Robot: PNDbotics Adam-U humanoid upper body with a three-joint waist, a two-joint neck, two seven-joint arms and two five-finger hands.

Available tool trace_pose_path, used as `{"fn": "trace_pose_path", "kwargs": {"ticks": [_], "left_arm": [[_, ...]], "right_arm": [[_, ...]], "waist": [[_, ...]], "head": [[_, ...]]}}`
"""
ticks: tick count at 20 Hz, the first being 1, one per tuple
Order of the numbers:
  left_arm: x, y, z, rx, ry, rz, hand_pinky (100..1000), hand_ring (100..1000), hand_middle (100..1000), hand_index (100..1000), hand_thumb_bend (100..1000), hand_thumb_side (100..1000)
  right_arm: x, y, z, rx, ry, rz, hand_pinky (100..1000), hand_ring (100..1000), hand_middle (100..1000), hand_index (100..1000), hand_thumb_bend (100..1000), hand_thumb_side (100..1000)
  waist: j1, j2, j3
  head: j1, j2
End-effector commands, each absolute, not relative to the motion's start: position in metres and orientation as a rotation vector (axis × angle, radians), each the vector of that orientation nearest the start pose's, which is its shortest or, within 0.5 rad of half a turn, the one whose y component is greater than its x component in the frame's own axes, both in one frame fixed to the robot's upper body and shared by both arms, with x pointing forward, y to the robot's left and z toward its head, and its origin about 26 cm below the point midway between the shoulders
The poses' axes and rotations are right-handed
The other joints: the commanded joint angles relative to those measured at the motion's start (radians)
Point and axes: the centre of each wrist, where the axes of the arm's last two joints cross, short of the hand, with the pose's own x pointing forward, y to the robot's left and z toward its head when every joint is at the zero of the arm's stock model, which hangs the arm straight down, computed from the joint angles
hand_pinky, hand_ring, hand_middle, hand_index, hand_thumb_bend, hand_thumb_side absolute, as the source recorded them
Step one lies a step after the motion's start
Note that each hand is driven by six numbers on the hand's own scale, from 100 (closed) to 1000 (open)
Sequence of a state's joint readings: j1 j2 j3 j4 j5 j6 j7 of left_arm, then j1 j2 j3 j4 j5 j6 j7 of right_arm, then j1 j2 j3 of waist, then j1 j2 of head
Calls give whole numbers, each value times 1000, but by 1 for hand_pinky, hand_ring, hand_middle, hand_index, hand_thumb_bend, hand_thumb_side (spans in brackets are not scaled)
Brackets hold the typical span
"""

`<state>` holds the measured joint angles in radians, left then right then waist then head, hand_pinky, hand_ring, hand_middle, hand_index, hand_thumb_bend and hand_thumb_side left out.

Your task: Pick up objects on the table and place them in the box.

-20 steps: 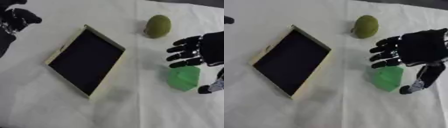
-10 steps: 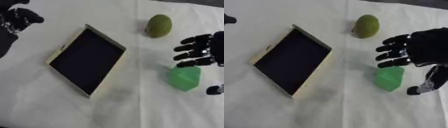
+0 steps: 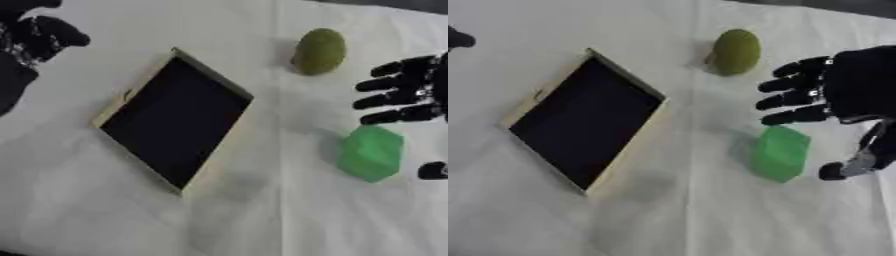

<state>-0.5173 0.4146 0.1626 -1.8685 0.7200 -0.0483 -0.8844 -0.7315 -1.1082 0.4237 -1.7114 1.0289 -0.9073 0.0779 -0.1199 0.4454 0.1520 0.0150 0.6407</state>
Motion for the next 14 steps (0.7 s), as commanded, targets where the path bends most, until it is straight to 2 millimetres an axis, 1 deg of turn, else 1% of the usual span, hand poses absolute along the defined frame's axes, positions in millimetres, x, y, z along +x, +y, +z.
{"fn": "trace_pose_path", "kwargs": {"ticks": [1, 14], "left_arm": [[327, 304, 272, 1143, 3075, 1460, 899, 818, 857, 851, 100, 672], [328, 305, 273, 1138, 3063, 1481, 901, 820, 860, 851, 100, 672]], "right_arm": [[346, -316, 311, 929, 1266, -2318, 948, 1000, 935, 973, 448, 745], [361, -320, 296, 950, 1216, -2306, 948, 1000, 936, 968, 449, 744]], "waist": [[6, -18, 1], [6, -6, 8]], "head": [[1, -9], [0, -15]]}}
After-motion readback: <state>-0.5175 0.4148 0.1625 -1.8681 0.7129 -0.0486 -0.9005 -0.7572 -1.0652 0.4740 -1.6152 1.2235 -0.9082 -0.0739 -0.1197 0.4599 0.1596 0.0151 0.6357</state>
